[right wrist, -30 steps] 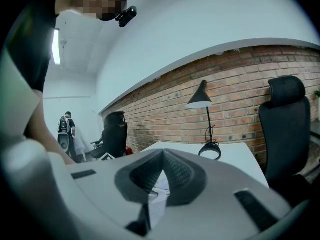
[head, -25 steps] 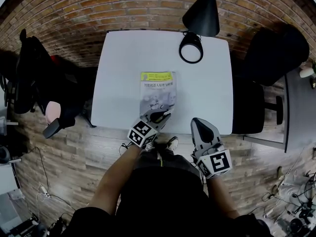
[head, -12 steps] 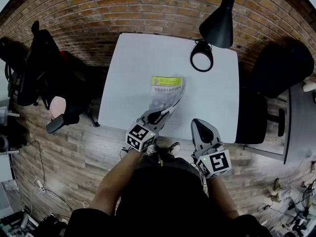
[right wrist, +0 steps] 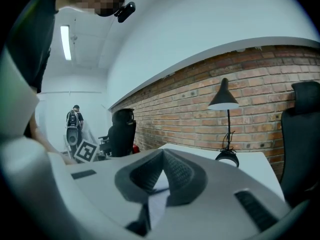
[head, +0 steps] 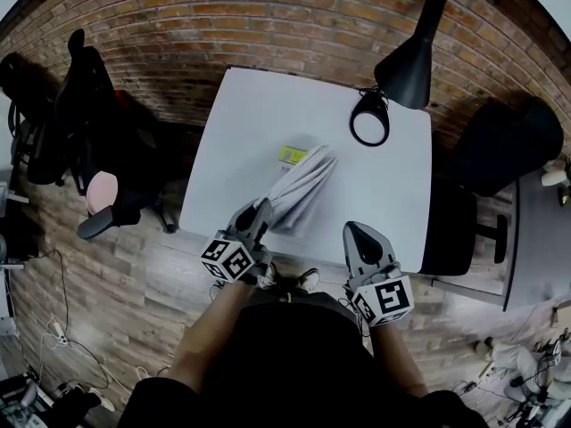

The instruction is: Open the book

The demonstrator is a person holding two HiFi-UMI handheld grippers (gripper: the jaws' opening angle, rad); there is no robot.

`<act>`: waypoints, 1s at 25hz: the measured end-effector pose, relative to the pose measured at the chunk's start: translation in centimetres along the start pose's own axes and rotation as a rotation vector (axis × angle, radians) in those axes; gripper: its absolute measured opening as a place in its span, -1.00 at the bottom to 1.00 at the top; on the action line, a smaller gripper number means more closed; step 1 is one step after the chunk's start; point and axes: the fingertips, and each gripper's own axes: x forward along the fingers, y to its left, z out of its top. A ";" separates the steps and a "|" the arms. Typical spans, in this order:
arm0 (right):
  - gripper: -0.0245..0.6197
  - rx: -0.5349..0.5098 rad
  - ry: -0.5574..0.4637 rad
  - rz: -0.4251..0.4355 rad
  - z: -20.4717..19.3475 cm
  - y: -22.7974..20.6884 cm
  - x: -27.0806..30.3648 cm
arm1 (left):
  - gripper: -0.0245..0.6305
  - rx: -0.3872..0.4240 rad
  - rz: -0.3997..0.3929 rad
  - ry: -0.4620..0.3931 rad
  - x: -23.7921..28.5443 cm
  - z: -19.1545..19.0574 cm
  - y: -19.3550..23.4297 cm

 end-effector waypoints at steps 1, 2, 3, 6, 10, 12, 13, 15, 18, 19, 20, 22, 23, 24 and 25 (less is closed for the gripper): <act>-0.88 -0.003 0.004 0.001 0.1 0.0 0.2 | -0.81 -0.043 0.028 -0.042 -0.6 0.9 1.2; -0.88 -0.007 0.004 0.002 0.2 0.0 0.4 | -0.81 -0.069 0.049 -0.075 -1.1 1.8 2.3; -0.88 -0.011 0.003 0.003 0.3 0.0 0.6 | -0.81 -0.082 0.067 -0.100 -1.5 2.5 3.3; -0.88 -0.021 0.008 0.016 0.3 0.3 1.5 | -0.82 -0.094 0.121 -0.150 -2.6 4.4 6.2; -0.88 -0.025 0.022 0.037 0.5 1.4 2.7 | -0.82 -0.042 0.184 -0.143 -4.0 5.6 9.5; -0.88 -0.023 0.030 0.040 0.6 1.8 3.2 | -0.82 -0.018 0.215 -0.129 -4.6 5.7 11.0; -0.88 -0.024 0.029 0.039 0.6 1.9 3.5 | -0.82 -0.010 0.233 -0.123 -4.9 5.8 11.7; -0.88 -0.027 0.024 0.032 0.6 1.9 3.8 | -0.82 -0.001 0.273 -0.110 -5.7 5.7 13.3; -0.88 -0.019 0.024 0.017 0.6 1.8 4.1 | -0.82 0.024 0.320 -0.068 -6.8 5.1 14.9; -0.88 -0.017 0.025 0.011 0.5 1.7 4.1 | -0.82 0.038 0.330 -0.044 -7.1 4.7 15.2; -0.88 -0.016 0.024 0.004 0.4 1.5 4.1 | -0.82 0.050 0.340 -0.021 -7.3 4.3 15.5; -0.88 -0.016 0.031 0.000 0.2 1.6 4.2 | -0.82 0.061 0.362 0.014 -8.0 3.5 16.1; -0.88 -0.012 0.037 0.001 0.2 1.7 4.2 | -0.82 0.067 0.375 0.028 -8.4 3.1 16.3; -0.88 -0.010 0.040 0.002 0.2 1.8 4.2 | -0.82 0.076 0.387 0.044 -8.9 2.8 16.5; -0.88 -0.009 0.039 0.001 0.1 1.6 4.2 | -0.82 0.089 0.398 0.064 -9.3 2.4 16.6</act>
